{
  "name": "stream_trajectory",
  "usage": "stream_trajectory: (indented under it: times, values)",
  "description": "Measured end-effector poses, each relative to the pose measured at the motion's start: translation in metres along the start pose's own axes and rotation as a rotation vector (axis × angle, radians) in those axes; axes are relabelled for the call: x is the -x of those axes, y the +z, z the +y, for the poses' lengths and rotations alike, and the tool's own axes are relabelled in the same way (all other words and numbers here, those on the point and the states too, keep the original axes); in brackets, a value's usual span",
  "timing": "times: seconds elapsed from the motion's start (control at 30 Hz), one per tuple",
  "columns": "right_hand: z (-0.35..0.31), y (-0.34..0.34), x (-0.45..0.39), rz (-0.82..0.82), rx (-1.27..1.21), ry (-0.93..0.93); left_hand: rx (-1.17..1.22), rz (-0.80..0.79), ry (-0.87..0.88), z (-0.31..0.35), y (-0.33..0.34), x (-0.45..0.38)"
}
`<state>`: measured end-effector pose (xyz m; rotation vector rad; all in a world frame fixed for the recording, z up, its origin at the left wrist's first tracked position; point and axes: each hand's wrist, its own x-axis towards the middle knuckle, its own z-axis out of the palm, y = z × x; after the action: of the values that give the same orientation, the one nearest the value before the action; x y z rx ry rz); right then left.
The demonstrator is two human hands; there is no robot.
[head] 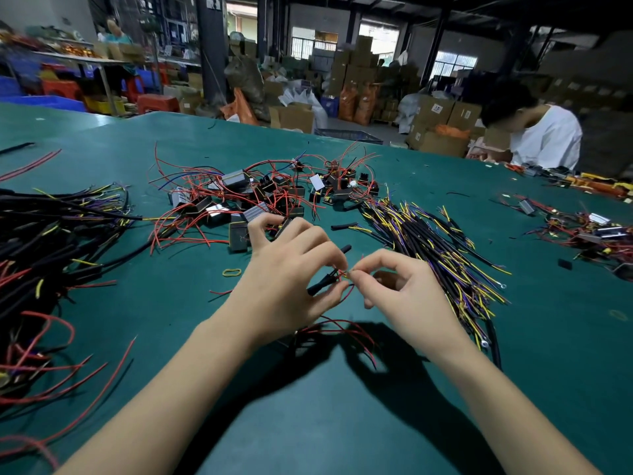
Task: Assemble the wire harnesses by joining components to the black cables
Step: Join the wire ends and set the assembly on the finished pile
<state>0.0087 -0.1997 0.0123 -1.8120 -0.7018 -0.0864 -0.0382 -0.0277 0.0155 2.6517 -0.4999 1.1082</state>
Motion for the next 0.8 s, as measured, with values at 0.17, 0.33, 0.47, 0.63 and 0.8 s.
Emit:
stream_trajectory:
  times: [0.17, 0.33, 0.47, 0.63, 0.8]
  values:
    - [-0.003, 0.0, 0.0, 0.0, 0.019, -0.001, -0.097, 0.095, 0.067, 0.005, 0.002, -0.004]
    - [0.0, -0.002, 0.001, 0.092, 0.738, -0.529, -0.014, -0.058, -0.044, 0.012, -0.003, -0.004]
    - [0.007, -0.005, 0.0, 0.255, 1.069, -0.915, 0.456, -0.114, -0.403, 0.018, -0.001, -0.008]
    - [0.009, 0.004, 0.003, 0.185, 0.624, -0.54, 0.512, -0.019, -0.466, 0.013, 0.003, -0.004]
    - [0.0, 0.003, 0.003, 0.072, 0.014, -0.088, 0.188, 0.063, -0.181, 0.011, 0.006, -0.001]
